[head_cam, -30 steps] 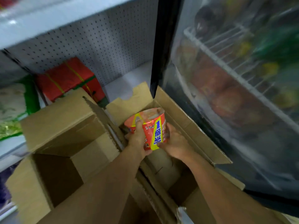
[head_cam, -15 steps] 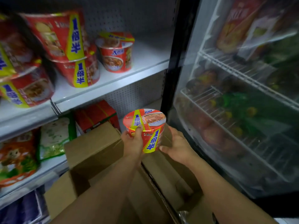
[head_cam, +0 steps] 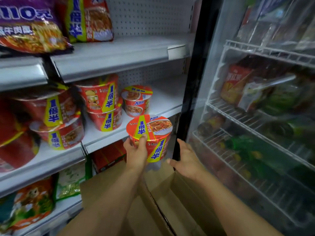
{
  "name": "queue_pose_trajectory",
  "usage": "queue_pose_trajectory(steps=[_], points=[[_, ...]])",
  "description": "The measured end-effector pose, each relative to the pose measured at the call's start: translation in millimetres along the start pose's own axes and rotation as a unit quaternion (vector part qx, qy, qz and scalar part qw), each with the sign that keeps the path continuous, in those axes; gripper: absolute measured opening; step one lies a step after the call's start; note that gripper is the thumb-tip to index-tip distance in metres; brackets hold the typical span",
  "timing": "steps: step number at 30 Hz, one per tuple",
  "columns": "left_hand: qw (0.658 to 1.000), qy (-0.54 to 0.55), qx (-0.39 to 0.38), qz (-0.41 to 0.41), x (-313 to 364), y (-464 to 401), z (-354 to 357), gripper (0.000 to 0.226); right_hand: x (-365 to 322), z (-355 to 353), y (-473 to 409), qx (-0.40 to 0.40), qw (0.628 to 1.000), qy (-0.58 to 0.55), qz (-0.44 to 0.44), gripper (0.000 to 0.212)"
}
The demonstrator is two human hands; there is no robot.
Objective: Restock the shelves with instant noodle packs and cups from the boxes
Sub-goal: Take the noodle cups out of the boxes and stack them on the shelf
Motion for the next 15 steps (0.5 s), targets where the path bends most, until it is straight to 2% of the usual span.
queue_pose_trajectory(steps=[3, 11, 15], points=[[1.000, 0.015, 0.008, 0.025, 24.3, -13.8, 5.7, 0.065, -18.6, -13.8, -3.3, 0.003, 1.000, -0.001, -0.014, 0.090], [0.994, 0.045, 0.023, 0.092, 85.4, -54.0, 29.0, 0.062, -72.9, -52.9, -33.0, 0.033, 0.997, -0.041, -0.059, 0.092], [0.994, 0.039, 0.042, 0.094, 98.7, -83.9, 35.7, 0.067, -103.7, -67.1, -54.8, 0.036, 0.993, -0.071, -0.085, 0.089]])
Point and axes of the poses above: each hand's wrist, its own y-axis away from the middle knuckle, its own z-axis out of the palm, x = y × z, the point moved 8 cm from there along -y, towards the middle knuckle, and after that the axes turned 15 degrees about z, right-handed, at the moved point
